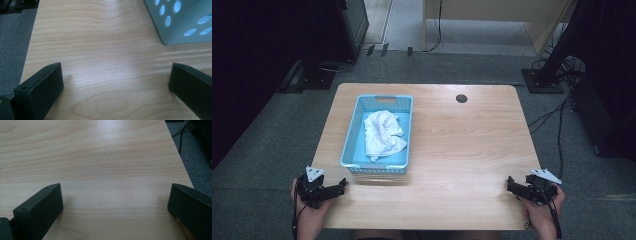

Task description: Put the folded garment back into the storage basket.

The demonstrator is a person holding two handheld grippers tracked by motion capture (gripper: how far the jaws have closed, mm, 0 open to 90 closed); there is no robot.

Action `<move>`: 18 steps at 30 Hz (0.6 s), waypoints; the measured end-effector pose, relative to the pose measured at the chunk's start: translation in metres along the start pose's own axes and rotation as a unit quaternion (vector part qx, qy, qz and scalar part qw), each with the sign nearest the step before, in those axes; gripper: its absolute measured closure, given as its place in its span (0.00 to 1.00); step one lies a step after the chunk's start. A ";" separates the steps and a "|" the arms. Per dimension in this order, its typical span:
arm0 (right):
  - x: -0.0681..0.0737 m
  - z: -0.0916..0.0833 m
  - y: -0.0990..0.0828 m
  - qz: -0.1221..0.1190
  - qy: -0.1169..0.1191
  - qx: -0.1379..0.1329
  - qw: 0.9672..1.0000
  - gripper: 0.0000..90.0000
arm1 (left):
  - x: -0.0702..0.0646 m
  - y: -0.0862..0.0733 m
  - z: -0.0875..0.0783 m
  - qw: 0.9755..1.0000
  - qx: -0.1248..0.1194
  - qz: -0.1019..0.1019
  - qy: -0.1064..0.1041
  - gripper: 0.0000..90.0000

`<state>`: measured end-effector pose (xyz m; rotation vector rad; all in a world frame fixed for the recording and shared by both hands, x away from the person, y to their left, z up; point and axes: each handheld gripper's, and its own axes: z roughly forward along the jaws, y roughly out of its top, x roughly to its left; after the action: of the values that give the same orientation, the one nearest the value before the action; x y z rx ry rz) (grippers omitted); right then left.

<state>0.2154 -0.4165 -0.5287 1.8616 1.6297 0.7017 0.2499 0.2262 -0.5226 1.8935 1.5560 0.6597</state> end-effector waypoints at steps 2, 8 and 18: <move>-0.003 -0.001 -0.001 0.000 0.000 0.000 1.000 0.00 | 0.000 0.000 0.000 1.000 0.000 0.000 0.000 0.00; -0.009 -0.004 -0.004 -0.001 0.000 0.000 1.000 0.00 | 0.000 0.000 0.000 1.000 0.000 0.000 0.000 0.00; -0.021 -0.009 -0.009 0.007 -0.007 0.000 1.000 0.00 | 0.000 0.000 0.000 1.000 0.000 0.000 0.000 0.00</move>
<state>0.2001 -0.4358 -0.5288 1.8762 1.6095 0.6933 0.2499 0.2262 -0.5226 1.8935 1.5560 0.6592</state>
